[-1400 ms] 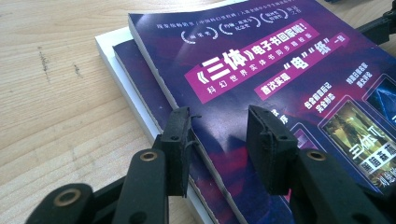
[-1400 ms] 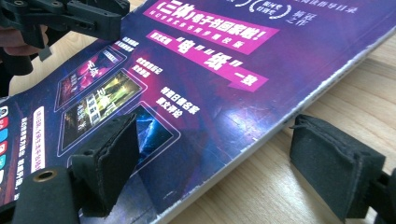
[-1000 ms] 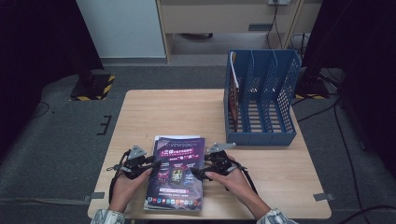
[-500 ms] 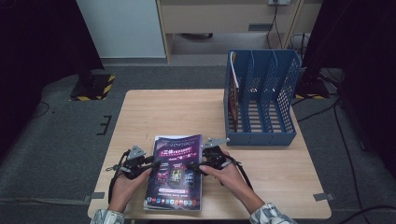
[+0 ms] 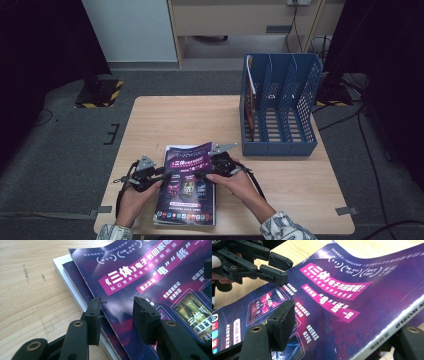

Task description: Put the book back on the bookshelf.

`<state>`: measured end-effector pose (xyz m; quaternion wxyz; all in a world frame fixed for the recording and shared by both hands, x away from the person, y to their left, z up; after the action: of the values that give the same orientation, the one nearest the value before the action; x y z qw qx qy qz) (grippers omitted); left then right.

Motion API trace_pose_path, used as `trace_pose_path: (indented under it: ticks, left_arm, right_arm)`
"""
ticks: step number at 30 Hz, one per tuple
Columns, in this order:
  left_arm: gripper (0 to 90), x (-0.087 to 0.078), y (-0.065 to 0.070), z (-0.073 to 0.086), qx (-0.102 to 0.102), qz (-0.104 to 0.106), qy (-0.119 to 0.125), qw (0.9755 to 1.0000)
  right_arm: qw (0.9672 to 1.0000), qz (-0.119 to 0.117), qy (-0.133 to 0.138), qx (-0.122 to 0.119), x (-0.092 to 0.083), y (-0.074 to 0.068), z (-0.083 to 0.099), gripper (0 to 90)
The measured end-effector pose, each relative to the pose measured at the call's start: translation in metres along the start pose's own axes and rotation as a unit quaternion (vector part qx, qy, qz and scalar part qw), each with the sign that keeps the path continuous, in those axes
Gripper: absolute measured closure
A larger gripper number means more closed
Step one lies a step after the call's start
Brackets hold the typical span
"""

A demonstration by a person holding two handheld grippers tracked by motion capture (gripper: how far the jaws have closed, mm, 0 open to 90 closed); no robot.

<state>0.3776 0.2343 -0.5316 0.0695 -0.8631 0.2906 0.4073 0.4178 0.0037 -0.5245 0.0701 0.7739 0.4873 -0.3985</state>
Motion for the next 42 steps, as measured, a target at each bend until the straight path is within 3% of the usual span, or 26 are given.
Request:
trace_pose_path:
  ticks: [6,10,19,28,38,39,42]
  left_arm:
    - [58.3,0.0,0.0,0.0,0.001,-0.001,0.0,1.0]
    - [58.1,0.0,0.0,0.0,0.001,-0.001,0.0,1.0]
    - [57.7,0.0,0.0,0.0,0.0,0.0,0.002,1.0]
    - [56.8,0.001,0.0,0.0,-0.004,0.002,0.004,1.0]
    - [49.7,0.001,0.001,0.0,0.001,0.007,0.001,1.0]
    - [48.9,0.001,0.001,0.0,0.002,0.009,0.001,1.0]
    - [43.4,0.003,0.002,-0.001,0.003,0.012,0.004,0.9999]
  right_arm:
    - [0.9996,-0.019,-0.011,0.015,0.002,0.001,-0.001,27.5]
    - [0.9998,-0.012,-0.01,0.013,0.004,-0.002,-0.005,23.1]
    - [0.9997,-0.008,-0.013,0.021,0.01,0.001,-0.008,28.3]
    - [0.9985,-0.007,-0.023,0.049,0.018,0.001,-0.014,30.7]
    - [0.9953,-0.001,-0.012,0.096,0.015,0.009,-0.018,57.5]
    - [0.9941,-0.003,0.0,0.108,0.013,0.011,-0.021,64.4]
    - [0.9933,-0.003,0.018,0.114,0.008,0.013,-0.027,72.6]
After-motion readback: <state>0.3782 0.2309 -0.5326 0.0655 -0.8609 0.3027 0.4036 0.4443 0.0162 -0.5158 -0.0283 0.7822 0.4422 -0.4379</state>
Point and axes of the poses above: each handheld gripper's, and its own axes: x roughly forward along the jaws, z roughly out of its underside, y roughly to its right, the point moved 4 cm from there along x, roughly forward along the jaws, and after that the axes turned 8 degrees about -y, right-handed, at the moved point
